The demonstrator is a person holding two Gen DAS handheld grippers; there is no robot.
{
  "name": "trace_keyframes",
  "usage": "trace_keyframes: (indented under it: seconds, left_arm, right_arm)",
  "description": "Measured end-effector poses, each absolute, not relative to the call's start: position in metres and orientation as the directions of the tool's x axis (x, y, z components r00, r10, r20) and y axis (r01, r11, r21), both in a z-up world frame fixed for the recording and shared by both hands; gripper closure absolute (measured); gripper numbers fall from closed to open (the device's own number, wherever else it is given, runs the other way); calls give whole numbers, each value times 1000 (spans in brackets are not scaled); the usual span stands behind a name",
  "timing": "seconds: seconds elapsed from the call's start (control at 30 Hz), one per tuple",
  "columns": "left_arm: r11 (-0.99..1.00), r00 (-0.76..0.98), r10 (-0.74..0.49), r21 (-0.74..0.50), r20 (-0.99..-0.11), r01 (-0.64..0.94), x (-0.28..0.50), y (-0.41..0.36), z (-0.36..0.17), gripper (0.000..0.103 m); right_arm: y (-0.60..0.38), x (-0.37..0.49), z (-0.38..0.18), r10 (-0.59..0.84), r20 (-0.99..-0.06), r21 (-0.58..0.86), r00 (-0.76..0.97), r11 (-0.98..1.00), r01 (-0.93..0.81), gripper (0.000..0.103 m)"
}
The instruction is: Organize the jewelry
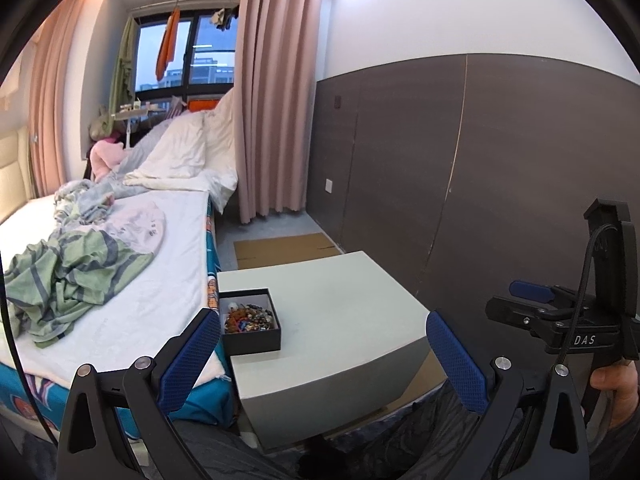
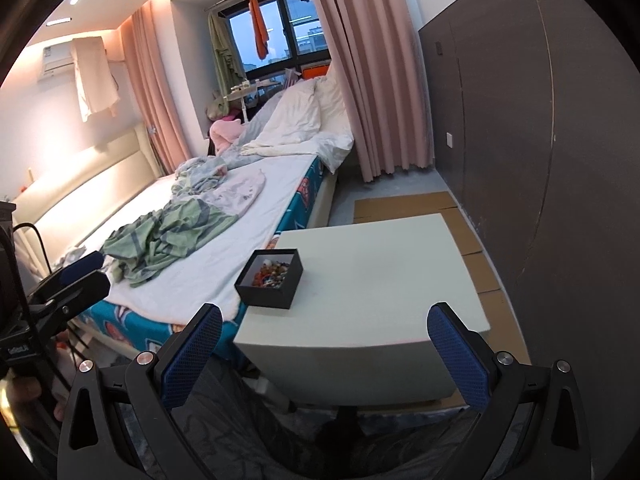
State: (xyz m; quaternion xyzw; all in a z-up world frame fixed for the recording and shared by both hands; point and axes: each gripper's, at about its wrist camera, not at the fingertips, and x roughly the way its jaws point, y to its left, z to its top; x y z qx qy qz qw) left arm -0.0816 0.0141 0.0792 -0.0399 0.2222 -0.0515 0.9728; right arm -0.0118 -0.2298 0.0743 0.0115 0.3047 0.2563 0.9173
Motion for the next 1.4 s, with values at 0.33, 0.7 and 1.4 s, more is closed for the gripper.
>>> trace_keyframes:
  seconds: [0.33, 0.7, 1.4]
  left_arm:
    - [992, 898, -111, -101, -426, 74, -88, 17, 73, 0]
    - [992, 895, -108, -106, -434, 69, -88, 17, 70, 0]
    - [992, 889, -97, -112, -447, 52, -88, 21, 63, 0]
  right_arm:
    - [-236, -23, 69, 495, -536, 207, 684, 863, -462, 0]
    - [-230, -29, 69, 490, -527, 184, 695, 864, -469, 0]
    - [-230, -26, 63, 480, -538, 176, 693, 868, -464, 0]
